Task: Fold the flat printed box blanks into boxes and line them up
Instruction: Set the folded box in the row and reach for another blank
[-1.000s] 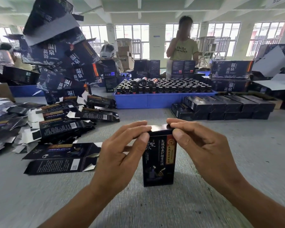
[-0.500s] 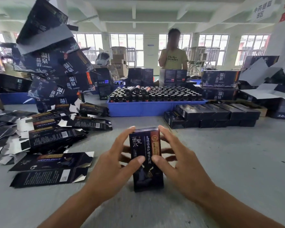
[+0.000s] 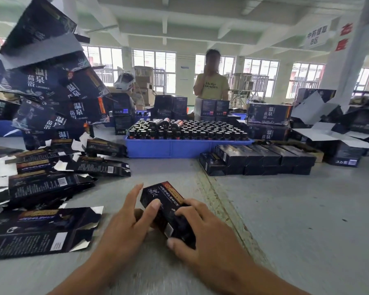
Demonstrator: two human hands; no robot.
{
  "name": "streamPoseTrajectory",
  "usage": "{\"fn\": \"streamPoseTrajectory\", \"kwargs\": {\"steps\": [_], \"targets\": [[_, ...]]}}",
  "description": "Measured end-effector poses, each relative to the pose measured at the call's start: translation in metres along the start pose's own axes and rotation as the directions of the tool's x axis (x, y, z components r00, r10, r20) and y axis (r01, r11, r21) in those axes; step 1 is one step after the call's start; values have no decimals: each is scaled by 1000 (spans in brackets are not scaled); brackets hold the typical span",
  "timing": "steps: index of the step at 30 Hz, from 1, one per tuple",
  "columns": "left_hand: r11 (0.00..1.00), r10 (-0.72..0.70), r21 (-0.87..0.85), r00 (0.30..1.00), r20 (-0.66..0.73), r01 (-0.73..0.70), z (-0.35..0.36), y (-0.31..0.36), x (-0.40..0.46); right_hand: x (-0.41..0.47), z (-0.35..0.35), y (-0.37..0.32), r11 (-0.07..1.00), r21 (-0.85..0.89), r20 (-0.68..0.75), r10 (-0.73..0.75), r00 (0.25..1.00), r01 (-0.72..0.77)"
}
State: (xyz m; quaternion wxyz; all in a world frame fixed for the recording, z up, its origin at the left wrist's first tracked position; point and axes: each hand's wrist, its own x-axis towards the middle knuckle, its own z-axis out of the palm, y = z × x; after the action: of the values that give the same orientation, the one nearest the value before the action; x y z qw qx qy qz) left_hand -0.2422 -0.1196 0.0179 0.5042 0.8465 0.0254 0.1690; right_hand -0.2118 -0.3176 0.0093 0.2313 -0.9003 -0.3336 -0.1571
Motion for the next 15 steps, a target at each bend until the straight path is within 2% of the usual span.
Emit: {"fn": "streamPoseTrajectory", "kwargs": {"steps": [5, 9, 15], "targets": [[973, 49, 222, 998, 47, -58, 2, -3, 2, 30, -5, 30, 991, -70, -78, 110, 991, -116], [905, 83, 408, 990, 110, -121, 7, -10, 7, 88, -16, 63, 962, -182, -149, 179, 972, -205], [868, 48, 487, 993, 109, -96, 8, -13, 13, 176, -16, 114, 873, -325, -231, 300, 926, -364]]}}
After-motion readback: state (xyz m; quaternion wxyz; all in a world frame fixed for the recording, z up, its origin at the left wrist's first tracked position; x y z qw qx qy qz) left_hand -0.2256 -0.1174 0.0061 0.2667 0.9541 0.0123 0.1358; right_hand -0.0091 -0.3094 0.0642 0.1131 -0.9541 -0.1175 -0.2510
